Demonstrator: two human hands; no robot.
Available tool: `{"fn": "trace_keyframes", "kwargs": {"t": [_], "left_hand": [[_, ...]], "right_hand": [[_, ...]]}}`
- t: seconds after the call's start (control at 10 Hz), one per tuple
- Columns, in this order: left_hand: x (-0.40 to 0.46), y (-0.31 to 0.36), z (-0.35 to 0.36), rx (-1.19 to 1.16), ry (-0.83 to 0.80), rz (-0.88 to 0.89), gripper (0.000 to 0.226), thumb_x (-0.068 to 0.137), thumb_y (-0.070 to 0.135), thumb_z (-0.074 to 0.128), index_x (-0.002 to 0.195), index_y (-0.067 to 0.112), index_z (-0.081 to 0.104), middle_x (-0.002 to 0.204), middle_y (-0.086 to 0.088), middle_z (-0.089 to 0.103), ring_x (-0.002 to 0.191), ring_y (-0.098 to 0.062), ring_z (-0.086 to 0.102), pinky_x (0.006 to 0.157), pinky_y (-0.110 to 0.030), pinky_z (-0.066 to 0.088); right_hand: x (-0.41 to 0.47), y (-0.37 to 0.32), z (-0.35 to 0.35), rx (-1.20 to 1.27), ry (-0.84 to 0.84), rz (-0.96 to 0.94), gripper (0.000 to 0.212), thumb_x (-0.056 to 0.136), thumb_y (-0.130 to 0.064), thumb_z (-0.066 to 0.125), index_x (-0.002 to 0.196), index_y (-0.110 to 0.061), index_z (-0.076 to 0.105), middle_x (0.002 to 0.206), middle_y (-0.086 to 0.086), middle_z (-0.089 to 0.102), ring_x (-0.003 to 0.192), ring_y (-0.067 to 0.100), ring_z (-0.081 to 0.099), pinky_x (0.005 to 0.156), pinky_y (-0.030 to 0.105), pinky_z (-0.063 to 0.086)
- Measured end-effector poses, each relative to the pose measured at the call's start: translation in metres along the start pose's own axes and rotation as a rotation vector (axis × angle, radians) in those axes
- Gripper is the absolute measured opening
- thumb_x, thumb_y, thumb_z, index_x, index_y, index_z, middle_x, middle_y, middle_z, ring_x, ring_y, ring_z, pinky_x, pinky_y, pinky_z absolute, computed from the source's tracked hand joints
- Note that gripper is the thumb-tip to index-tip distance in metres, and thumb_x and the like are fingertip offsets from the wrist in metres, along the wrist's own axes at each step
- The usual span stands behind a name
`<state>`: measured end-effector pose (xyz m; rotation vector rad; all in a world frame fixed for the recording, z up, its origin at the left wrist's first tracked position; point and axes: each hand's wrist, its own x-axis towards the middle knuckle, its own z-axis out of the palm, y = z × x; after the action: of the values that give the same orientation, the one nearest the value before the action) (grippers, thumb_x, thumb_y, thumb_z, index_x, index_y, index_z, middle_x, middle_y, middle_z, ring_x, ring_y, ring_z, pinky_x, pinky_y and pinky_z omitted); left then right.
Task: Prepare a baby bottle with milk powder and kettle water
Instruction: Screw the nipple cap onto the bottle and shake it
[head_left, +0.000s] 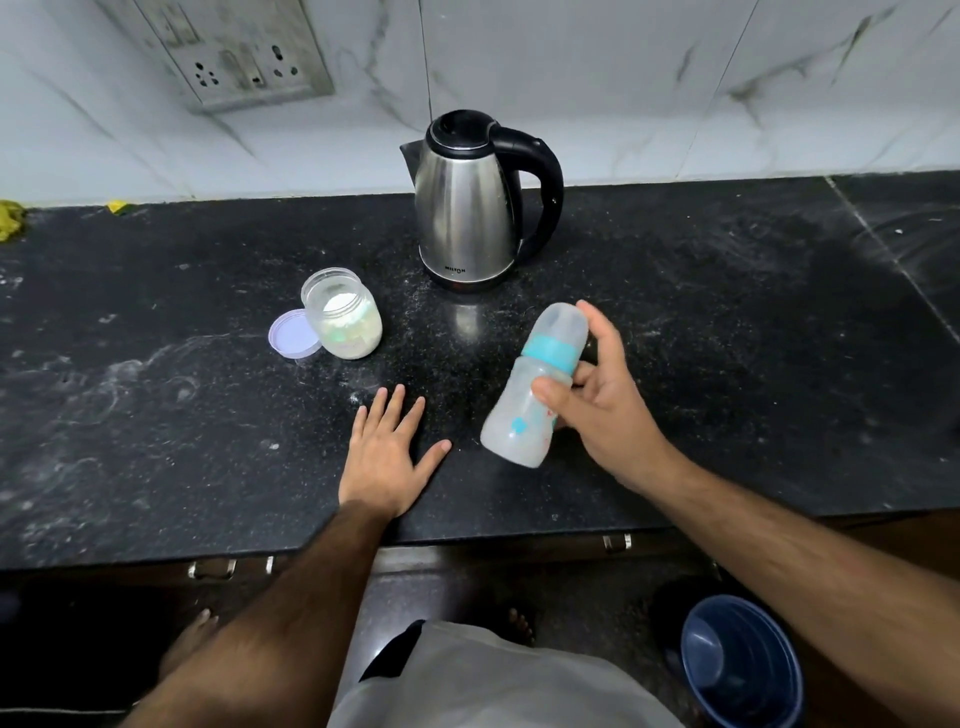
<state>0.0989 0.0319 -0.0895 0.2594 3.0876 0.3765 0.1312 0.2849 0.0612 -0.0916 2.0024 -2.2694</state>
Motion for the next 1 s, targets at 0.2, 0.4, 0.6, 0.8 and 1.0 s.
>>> {"fn": "trace_keyframes", "kwargs": {"t": [0.2,0.4,0.6,0.8,1.0], "left_hand": [[0.000,0.000,-0.001,-0.006,-0.001,0.001,0.083,0.088,0.077,0.020,0.153,0.027,0.031,0.165,-0.002,0.016,0.154,-0.017,0.001,0.125,-0.041,0.002],[0.000,0.001,-0.001,-0.009,-0.002,0.001,0.082,0.089,0.077,0.022,0.153,0.027,0.031,0.165,-0.002,0.016,0.154,-0.018,0.001,0.125,-0.041,0.001],[0.000,0.001,-0.002,-0.005,0.000,-0.002,0.082,0.089,0.077,0.022,0.153,0.027,0.032,0.165,-0.002,0.017,0.154,-0.018,0.002,0.125,-0.041,0.001],[-0.001,0.001,-0.002,-0.016,0.009,0.002,0.081,0.089,0.076,0.023,0.152,0.027,0.033,0.165,-0.002,0.018,0.154,-0.018,0.003,0.125,-0.041,0.002],[-0.001,0.001,-0.002,-0.011,0.007,0.000,0.081,0.089,0.076,0.023,0.153,0.027,0.033,0.165,-0.001,0.017,0.154,-0.018,0.002,0.125,-0.040,0.000]], "right_hand": [[0.000,0.013,0.015,-0.017,0.017,-0.014,0.081,0.083,-0.015,0.071,0.143,-0.042,0.023,0.110,0.011,0.068,0.096,0.019,0.070,0.082,0.038,0.059],[0.000,0.012,0.006,-0.026,0.029,-0.018,0.081,0.082,-0.015,0.071,0.142,-0.043,0.025,0.103,0.002,0.073,0.093,0.018,0.071,0.079,0.036,0.059],[0.004,0.008,0.001,0.019,0.135,-0.055,0.080,0.089,-0.006,0.067,0.147,-0.035,0.020,0.102,-0.011,0.074,0.091,0.010,0.071,0.072,0.030,0.059],[0.002,0.003,0.000,0.043,0.152,-0.041,0.081,0.085,-0.012,0.072,0.145,-0.035,0.023,0.096,-0.009,0.075,0.086,0.009,0.071,0.067,0.026,0.058],[-0.009,0.000,0.006,0.017,0.036,-0.016,0.085,0.078,-0.018,0.075,0.146,-0.032,0.026,0.094,-0.002,0.075,0.085,0.011,0.071,0.071,0.027,0.057]]}}
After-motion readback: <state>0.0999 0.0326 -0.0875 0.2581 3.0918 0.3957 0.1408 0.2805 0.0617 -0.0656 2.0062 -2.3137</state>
